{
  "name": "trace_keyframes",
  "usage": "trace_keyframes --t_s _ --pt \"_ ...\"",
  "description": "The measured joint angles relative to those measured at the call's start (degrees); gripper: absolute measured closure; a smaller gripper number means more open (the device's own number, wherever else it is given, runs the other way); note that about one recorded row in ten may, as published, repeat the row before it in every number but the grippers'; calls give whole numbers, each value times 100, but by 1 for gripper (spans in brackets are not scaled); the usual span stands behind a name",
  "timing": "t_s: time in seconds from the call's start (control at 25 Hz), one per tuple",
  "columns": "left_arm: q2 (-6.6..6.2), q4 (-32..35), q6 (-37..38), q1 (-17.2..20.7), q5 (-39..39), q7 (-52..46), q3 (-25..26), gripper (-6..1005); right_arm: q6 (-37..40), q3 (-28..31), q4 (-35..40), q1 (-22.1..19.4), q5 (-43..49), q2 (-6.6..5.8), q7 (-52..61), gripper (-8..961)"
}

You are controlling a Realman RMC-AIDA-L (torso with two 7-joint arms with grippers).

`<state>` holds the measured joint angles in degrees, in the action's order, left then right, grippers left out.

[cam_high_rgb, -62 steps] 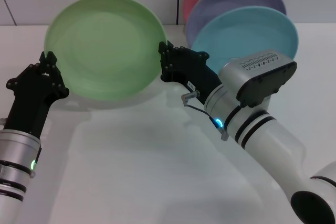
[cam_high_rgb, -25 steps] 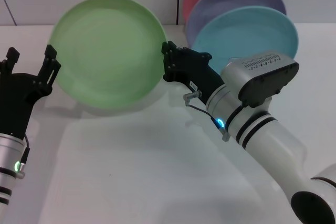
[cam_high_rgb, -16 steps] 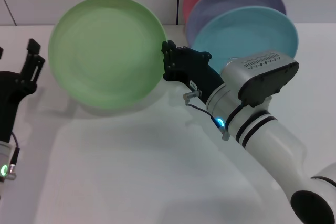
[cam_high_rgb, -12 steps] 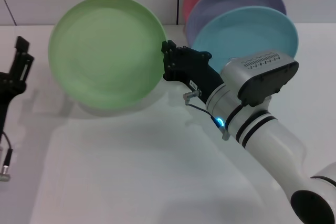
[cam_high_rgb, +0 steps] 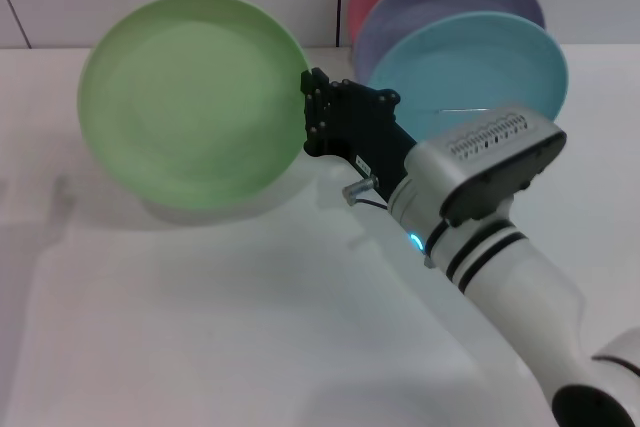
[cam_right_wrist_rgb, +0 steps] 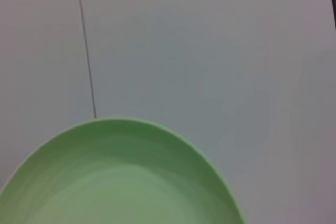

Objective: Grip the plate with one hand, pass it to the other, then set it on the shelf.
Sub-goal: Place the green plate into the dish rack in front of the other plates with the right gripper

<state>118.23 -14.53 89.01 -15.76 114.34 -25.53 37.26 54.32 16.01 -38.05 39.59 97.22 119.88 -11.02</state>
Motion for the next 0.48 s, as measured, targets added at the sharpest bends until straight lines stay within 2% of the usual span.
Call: trace_keyframes --t_s 0.2,0.24,0.48 --pt "-12 179 99 39 -2 -266 145 166 473 13 -271 -309 72 0 -847 937" --pt "-21 342 125 52 1 -582 197 166 653 38 -349 -456 184 -11 -1067 937" --pt "-27 605 131 30 29 -955 191 165 1332 61 -419 -913 602 -39 -1547 937"
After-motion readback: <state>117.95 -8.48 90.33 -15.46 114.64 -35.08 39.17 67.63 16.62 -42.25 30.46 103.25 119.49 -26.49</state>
